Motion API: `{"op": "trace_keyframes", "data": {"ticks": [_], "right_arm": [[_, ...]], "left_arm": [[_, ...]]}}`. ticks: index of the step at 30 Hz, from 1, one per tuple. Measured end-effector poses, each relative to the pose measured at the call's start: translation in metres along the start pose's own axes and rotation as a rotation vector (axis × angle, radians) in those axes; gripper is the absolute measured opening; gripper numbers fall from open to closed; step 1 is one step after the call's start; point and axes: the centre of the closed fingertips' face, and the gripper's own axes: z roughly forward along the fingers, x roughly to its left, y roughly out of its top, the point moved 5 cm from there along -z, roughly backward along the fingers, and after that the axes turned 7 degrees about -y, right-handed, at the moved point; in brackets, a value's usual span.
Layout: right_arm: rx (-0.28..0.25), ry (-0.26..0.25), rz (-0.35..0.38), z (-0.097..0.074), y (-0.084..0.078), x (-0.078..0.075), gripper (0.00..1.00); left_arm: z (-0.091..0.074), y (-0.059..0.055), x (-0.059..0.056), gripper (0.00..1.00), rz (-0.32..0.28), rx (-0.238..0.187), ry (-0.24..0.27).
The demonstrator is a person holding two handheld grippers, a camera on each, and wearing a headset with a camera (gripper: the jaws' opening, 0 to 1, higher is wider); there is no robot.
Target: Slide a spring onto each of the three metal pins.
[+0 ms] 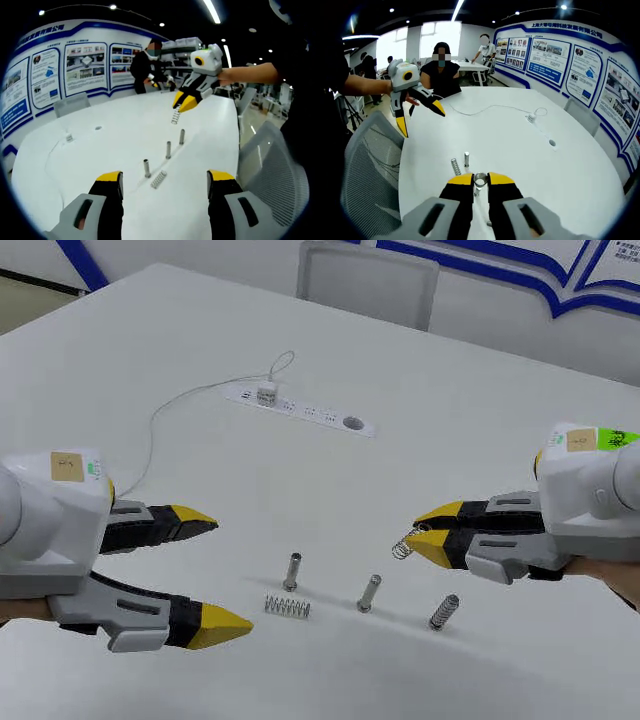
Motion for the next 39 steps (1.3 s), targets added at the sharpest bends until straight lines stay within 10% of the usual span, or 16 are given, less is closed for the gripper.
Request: {"op": "trace_keyframes", "data": {"ticks": [39], "right_arm": [[0.144,0.044,-0.009,0.057,-0.038,0.01,0.1]], "left_arm": [[0.006,-0.027,0.01,0.86,-0.095,0.033,0.043]]}}
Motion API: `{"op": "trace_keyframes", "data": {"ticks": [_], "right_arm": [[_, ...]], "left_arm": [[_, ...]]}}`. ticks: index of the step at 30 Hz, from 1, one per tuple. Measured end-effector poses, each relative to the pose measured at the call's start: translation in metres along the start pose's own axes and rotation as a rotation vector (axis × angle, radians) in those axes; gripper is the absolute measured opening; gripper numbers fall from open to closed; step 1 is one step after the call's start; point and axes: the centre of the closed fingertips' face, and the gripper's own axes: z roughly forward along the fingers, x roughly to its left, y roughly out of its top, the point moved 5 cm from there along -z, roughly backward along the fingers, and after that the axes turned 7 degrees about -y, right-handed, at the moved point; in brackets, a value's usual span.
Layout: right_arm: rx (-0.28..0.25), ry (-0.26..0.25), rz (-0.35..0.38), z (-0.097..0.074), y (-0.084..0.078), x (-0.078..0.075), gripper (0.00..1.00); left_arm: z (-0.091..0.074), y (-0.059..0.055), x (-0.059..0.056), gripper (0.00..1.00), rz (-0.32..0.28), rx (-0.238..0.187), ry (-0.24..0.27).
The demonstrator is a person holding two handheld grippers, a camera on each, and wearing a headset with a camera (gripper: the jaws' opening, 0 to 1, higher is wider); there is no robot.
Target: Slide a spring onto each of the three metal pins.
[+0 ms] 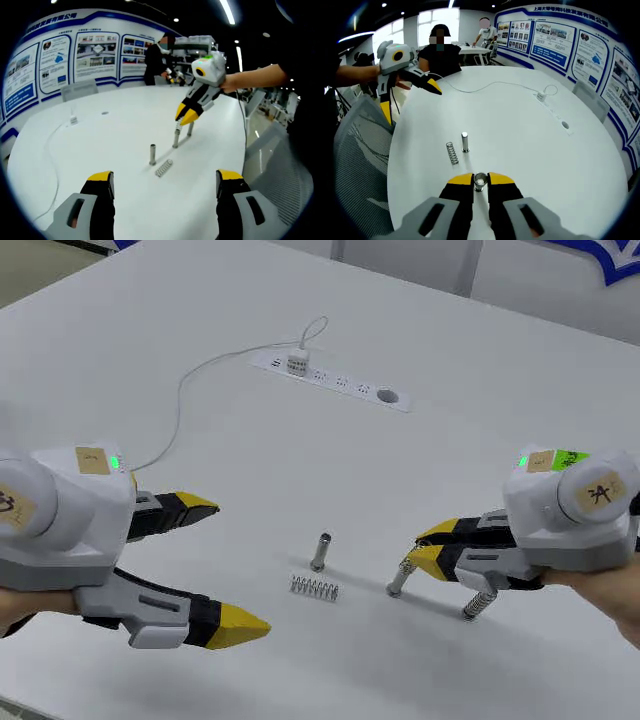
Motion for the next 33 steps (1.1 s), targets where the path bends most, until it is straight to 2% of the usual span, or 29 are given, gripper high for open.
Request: {"op": "trace_keyframes", "data": {"ticks": [7,14,23,33], "right_arm": [[0.038,-0.003,-0.02,0.012,-0.007,0.002,0.1],[0.06,0.005,0.0,0.021,-0.013,0.002,0.11],[0.084,0.015,-0.01,0.031,-0.022,0.004,0.11],[0.086,0.006,0.0,0.03,-0.024,0.005,0.11]], "left_arm": [[-0.001,-0.005,0.001,0.85,-0.009,0.009,0.005],[-0.001,-0.011,0.001,0.84,-0.013,0.031,0.007],[0.001,-0.007,0.001,0.84,0.0,0.042,0.0],[-0.002,-0.005,-0.001,0.83,0.001,0.038,0.004]]}}
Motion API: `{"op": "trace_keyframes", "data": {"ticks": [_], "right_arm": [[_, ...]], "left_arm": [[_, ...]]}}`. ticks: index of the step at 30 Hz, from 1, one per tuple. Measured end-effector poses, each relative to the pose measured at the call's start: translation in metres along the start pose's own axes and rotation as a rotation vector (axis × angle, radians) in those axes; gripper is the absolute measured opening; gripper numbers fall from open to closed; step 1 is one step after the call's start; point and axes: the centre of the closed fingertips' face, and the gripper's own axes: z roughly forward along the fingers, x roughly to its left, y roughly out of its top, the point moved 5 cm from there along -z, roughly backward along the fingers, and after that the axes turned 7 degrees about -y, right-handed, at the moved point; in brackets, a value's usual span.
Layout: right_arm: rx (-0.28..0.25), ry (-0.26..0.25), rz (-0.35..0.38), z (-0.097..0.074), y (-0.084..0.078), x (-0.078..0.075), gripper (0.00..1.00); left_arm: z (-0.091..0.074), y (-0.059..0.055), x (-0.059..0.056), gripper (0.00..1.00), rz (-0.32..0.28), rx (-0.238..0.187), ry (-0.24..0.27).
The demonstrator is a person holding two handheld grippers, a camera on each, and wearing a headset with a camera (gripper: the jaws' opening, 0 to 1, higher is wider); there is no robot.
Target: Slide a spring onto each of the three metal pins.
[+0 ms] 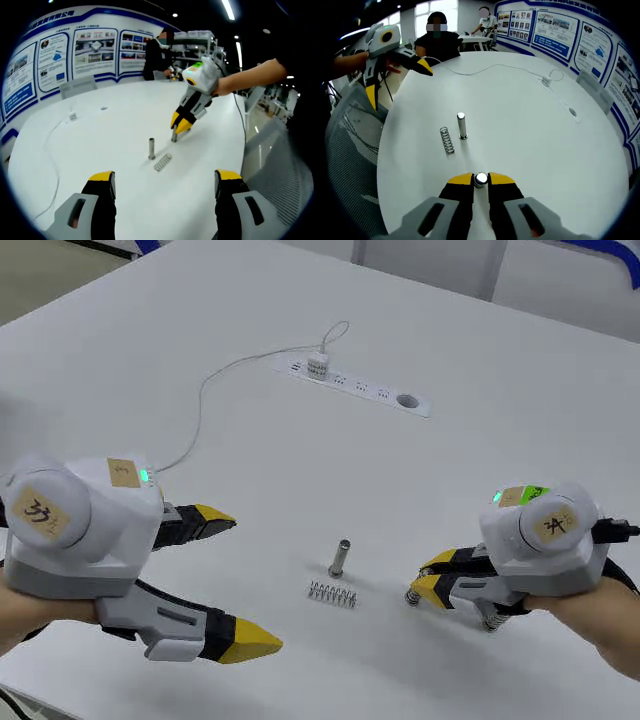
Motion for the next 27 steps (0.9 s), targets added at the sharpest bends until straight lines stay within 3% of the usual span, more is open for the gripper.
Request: {"op": "trace_keyframes", "data": {"ticks": [8,14,17,22,25,27], "right_arm": [[0.006,-0.004,-0.007,-0.004,-0.001,0.002,0.15],[-0.037,-0.029,-0.001,-0.018,0.011,0.001,0.17],[-0.053,-0.046,-0.003,-0.024,0.017,-0.001,0.17],[-0.096,-0.063,0.011,-0.032,0.034,-0.001,0.17],[-0.113,-0.059,-0.007,-0.033,0.043,0.004,0.17],[-0.122,-0.047,-0.021,-0.032,0.049,0.01,0.17]], "left_arm": [[0.004,0.005,-0.005,0.83,0.021,-0.002,-0.011],[0.002,0.003,-0.004,0.83,0.025,0.008,-0.013],[0.0,0.009,-0.002,0.83,0.036,0.003,-0.011],[-0.003,0.023,0.003,0.83,0.057,-0.021,-0.001],[-0.005,0.032,0.003,0.83,0.041,-0.077,0.003],[-0.006,0.033,0.003,0.83,0.044,-0.08,0.008]]}}
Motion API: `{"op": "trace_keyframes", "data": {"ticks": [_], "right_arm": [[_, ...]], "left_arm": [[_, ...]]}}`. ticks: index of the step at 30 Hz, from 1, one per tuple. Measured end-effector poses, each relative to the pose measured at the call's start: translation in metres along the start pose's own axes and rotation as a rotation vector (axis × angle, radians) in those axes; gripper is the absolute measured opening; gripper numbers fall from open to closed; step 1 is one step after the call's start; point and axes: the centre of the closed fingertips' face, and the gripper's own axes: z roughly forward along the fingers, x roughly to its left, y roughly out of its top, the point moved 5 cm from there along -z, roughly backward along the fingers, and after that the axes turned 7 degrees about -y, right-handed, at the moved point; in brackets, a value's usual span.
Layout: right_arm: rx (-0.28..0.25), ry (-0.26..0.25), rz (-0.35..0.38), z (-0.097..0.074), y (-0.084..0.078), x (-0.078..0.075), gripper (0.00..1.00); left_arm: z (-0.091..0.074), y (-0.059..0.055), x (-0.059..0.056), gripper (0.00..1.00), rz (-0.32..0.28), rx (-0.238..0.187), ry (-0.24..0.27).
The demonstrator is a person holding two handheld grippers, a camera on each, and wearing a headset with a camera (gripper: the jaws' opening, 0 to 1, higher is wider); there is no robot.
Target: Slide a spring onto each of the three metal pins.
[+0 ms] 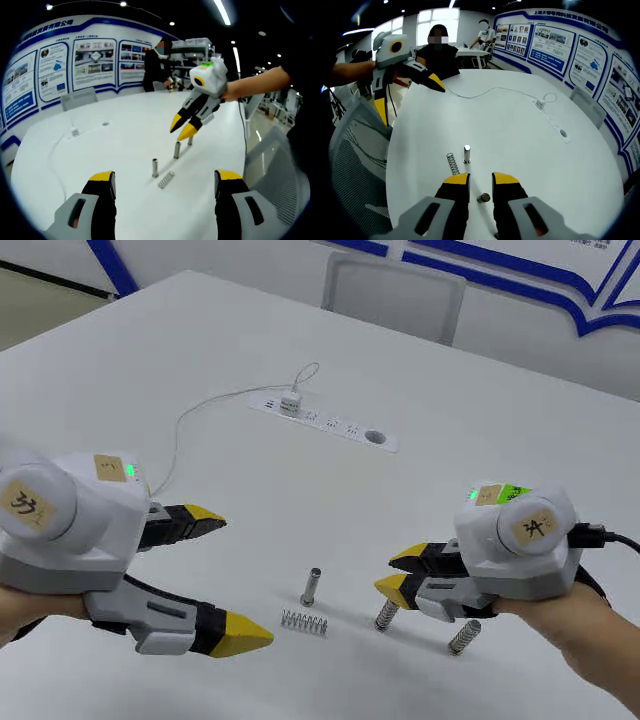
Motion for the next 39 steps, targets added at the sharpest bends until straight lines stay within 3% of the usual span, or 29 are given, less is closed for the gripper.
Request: {"op": "trace_keyframes", "data": {"ticks": [3,8,13,26,32,39], "right_arm": [[-0.008,0.024,-0.009,0.006,0.006,0.011,0.17],[-0.005,0.07,-0.022,0.02,0.009,0.028,0.17],[0.016,0.111,-0.053,0.036,0.008,0.043,0.17],[0.083,0.154,-0.083,0.066,-0.007,0.051,0.17],[0.111,0.179,-0.095,0.074,-0.015,0.056,0.17],[0.143,0.178,-0.084,0.08,-0.022,0.052,0.15]], "left_arm": [[-0.002,-0.007,0.0,0.83,0.028,0.049,0.009],[-0.008,-0.008,0.003,0.83,0.003,0.022,0.034],[-0.016,-0.013,0.009,0.82,-0.009,0.027,0.056],[-0.019,-0.025,0.019,0.82,-0.049,0.033,0.082],[-0.019,-0.031,0.021,0.81,-0.066,0.038,0.084],[-0.018,-0.034,0.021,0.81,-0.077,0.046,0.08]]}}
